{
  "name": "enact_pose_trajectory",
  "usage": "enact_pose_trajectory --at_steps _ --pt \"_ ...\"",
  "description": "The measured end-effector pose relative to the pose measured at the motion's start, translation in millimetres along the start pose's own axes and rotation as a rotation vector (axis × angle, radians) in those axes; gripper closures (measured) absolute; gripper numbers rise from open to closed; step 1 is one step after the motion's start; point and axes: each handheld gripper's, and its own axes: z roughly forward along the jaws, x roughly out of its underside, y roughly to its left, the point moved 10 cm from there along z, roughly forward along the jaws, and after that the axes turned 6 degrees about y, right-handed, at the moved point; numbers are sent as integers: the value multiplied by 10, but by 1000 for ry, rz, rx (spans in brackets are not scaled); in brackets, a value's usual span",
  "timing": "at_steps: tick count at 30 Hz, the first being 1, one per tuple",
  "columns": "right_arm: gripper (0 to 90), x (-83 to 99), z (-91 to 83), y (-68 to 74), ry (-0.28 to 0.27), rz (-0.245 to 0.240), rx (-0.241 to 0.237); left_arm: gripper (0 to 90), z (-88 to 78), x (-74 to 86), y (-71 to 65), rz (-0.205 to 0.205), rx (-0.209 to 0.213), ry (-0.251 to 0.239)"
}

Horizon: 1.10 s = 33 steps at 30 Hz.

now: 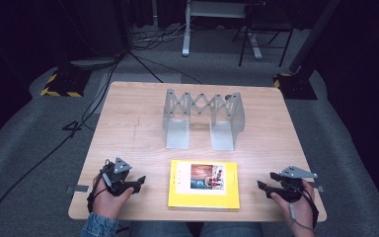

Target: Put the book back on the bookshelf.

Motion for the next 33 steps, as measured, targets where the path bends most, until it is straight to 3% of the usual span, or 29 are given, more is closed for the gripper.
enact_pose_trajectory --at_steps 1,2,5,10,16,19,27,33 --pt "371 15 4 19 8 -2 -1 313 0 0 0 0 0 0" --pt "376 32 9 35 20 -5 -2 315 -17 -45 -100 14 23 -3" --pt "387 46 32 83 31 -22 -6 322 -31 -91 -203 39 44 -4" --pt "393 35 133 330 57 -90 -25 333 -24 -164 -489 78 118 -1" --pt "371 49 220 489 78 -134 -38 342 -7 -198 -657 83 187 -10" --pt "349 43 262 581 79 -151 -51 353 10 -228 -704 88 202 -12" --pt "346 44 264 599 77 -149 -49 345 119 -332 -769 89 210 -4" --pt "357 57 201 627 84 -161 -53 354 234 -410 -766 50 221 5"
